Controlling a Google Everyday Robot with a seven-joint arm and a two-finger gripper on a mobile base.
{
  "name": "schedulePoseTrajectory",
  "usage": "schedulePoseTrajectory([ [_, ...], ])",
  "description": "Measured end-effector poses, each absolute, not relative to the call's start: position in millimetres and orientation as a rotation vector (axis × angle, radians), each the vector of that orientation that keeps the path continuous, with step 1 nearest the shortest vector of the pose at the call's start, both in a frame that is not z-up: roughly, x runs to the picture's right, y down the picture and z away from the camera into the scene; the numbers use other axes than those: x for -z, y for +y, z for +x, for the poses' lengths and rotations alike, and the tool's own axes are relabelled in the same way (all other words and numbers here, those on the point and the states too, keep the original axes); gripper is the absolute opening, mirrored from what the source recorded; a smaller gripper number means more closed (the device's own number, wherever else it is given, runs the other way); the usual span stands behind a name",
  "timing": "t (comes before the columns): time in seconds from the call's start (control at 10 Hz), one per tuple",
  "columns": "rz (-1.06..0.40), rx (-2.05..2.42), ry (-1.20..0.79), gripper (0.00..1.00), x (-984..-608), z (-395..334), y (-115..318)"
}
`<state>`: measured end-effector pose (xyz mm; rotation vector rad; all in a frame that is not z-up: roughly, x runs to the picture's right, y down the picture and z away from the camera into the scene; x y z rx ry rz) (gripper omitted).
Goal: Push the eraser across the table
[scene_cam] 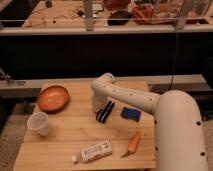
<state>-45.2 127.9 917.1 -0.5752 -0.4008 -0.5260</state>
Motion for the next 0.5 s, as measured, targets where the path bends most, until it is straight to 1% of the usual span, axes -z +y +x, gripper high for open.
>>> schedulePoseTrajectory([
  [0.5,-0.578,0.533,-0.402,0.0,-917.1,-44.4,128.2],
])
